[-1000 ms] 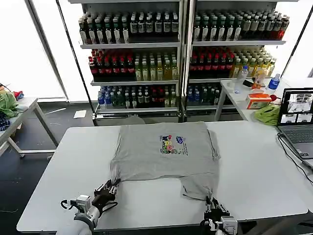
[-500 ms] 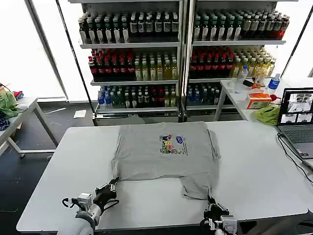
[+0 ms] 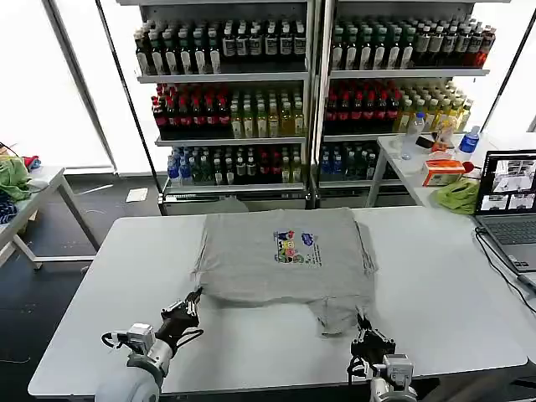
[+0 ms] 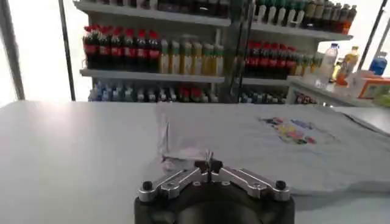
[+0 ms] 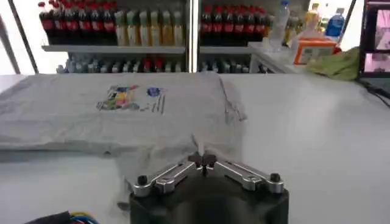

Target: Fold and organize the clothes.

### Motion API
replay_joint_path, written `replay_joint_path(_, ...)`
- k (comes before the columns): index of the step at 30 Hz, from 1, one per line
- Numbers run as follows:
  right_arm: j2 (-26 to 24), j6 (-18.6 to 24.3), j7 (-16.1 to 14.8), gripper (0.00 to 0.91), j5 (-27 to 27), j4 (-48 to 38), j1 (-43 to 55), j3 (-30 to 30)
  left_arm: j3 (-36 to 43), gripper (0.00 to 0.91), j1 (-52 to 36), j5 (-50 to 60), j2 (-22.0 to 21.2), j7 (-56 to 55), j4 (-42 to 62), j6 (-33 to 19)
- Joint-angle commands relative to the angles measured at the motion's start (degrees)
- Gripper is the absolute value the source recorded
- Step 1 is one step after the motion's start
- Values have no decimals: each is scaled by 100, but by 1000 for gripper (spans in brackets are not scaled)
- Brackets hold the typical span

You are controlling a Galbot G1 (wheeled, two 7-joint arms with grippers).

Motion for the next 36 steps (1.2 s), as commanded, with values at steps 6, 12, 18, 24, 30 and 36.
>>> replay_joint_path(6, 53, -1, -407, 0, -294, -291, 1426, 100, -18, 0, -766, -211, 17, -2, 164, -203)
replay_joint_path(12, -18, -127, -505, 0, -236, -744, 2192, 73, 71, 0, -1324, -301, 90, 57, 570, -279)
replay_joint_path(18, -81, -189, -553, 0, -11, -1548, 3141, -40, 307, 0, -1895, -460, 144, 56, 1195, -284)
replay_joint_path(24, 28, -373, -612, 0, 217, -2246, 3919, -177, 558, 0, -2523, -645, 109, 30, 1827, -245)
replay_joint_path(30, 139, -351, -685, 0, 234, -2906, 4235, -245, 743, 0, -2840, -722, 107, 21, 2272, -164)
replay_joint_path(36, 307, -348, -738, 0, 356, -3522, 4446, -274, 1017, 0, -3151, -780, 130, 89, 2744, -91)
